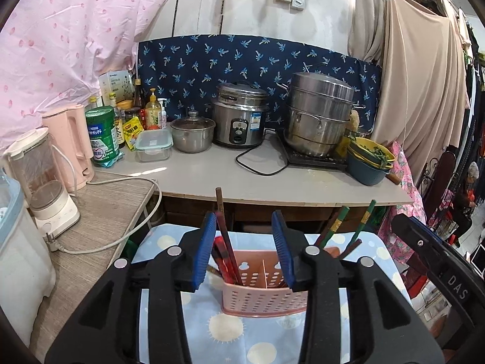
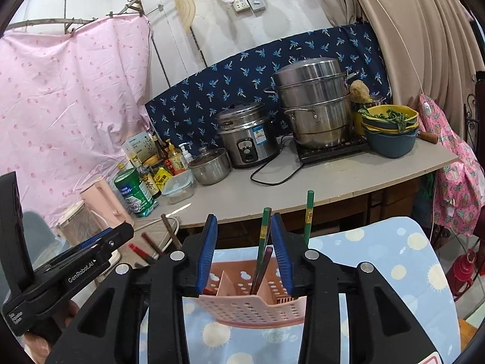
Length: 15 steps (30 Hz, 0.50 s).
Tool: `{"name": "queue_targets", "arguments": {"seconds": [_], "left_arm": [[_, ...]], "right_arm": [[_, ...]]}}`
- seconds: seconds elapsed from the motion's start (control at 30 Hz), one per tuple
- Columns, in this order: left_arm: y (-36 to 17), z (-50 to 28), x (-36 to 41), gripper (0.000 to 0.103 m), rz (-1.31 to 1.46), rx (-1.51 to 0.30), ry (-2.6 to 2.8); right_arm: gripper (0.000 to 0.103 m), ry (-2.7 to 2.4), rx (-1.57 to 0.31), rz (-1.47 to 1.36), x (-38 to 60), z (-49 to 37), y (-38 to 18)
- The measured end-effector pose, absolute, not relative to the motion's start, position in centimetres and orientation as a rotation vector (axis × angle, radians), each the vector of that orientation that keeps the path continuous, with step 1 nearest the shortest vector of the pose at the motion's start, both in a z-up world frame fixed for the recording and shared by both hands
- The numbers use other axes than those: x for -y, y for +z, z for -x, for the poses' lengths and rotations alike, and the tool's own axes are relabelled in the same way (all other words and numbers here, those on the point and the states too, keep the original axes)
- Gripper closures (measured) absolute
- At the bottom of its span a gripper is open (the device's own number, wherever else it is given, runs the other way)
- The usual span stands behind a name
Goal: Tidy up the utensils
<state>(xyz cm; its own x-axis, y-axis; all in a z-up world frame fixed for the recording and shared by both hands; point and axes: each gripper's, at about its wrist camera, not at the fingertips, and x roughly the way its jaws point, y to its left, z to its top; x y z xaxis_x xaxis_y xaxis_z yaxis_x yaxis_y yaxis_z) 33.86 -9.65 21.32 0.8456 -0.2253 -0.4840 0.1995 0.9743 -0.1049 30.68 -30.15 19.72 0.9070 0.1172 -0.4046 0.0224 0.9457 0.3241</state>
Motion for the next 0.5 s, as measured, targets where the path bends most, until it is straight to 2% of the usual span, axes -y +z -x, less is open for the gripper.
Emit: {"name": "queue_targets", "arguments": {"seconds": [0.17,0.43,0.5], "left_arm": [[21.2,-31.9,9.5,0.053,0.041,-0.523,-0.215],[20.3,-28.5,8.9,0.051,0.023,-0.547,-0.207],[20.0,-27.7,8.8,0.048,0.014,-0.552,-0.200]], "right_arm": [[0.058,0.053,-0.434,-0.322,29.4,-28.4,19.8],[0.054,0.042,-0.461,-0.316,28.7,-24.8,18.7],[0.049,0.033,-0.465,-0.300,28.5,-24.0,18.4]]}}
